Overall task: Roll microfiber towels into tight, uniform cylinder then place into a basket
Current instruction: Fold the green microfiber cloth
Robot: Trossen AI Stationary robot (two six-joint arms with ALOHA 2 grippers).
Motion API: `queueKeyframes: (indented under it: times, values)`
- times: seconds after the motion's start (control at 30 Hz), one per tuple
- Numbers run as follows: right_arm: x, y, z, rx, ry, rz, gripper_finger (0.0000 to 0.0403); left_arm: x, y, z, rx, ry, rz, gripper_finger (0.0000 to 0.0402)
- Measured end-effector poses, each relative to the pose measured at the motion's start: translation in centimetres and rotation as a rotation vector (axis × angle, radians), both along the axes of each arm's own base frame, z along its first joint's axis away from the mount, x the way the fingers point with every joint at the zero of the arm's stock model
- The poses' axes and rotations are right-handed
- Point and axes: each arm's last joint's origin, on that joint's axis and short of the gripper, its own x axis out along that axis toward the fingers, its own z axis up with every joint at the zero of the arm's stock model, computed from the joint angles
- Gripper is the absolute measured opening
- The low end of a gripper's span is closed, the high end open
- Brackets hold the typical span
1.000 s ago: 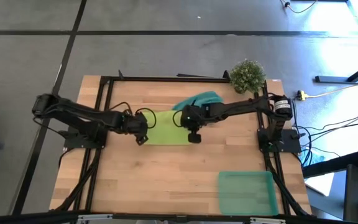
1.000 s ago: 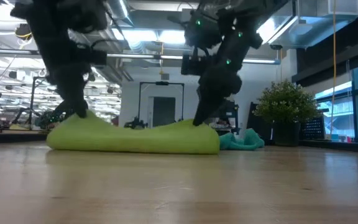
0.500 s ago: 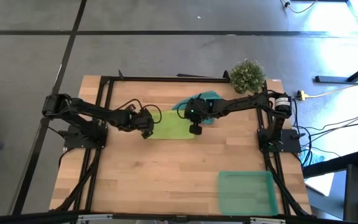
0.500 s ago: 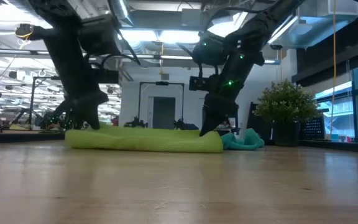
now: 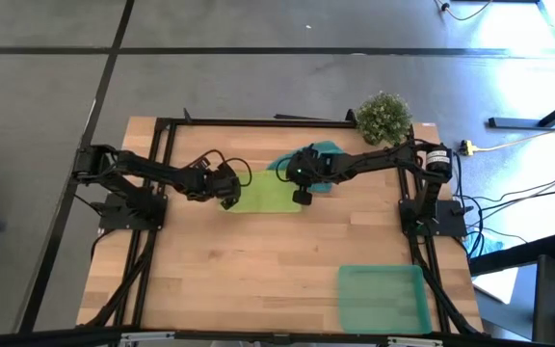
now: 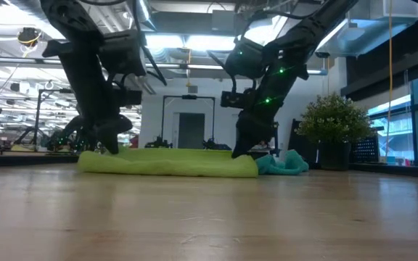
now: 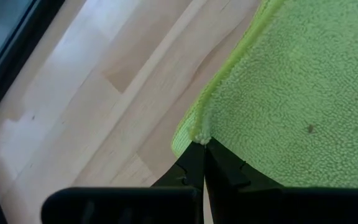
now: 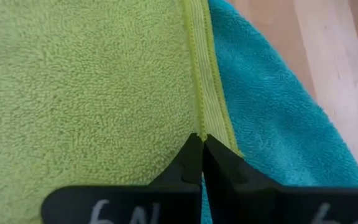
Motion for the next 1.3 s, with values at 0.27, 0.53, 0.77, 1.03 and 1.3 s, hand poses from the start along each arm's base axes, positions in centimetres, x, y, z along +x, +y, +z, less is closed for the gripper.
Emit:
queueKeyframes:
  times: [0.27,0.53,0.77,1.03,1.3]
  values:
    - [0.1,-0.1,0.1,-0.006,-0.013,-0.011,0.0047,0.0,0.3,0.0,-0.021,-0.016,0.013,0.0034]
    - [0.4,-0.2,0.3,-0.017,-0.038,-0.012,0.0128,0.1,0.5,0.0,0.000,-0.006,0.000,0.0086]
    - [1.9,0.3,2.8,0.114,-0.086,0.030,0.0162,0.4,0.6,0.3,-0.055,-0.038,-0.052,0.0087]
    - [1.4,3.9,1.3,0.375,-0.053,0.254,0.0153,0.9,-0.8,-1.4,-0.213,0.057,-0.216,0.0089]
    - [0.9,5.5,0.3,0.388,-0.035,0.259,0.0149,1.1,-2.9,-1.9,-0.296,0.064,-0.265,0.0088]
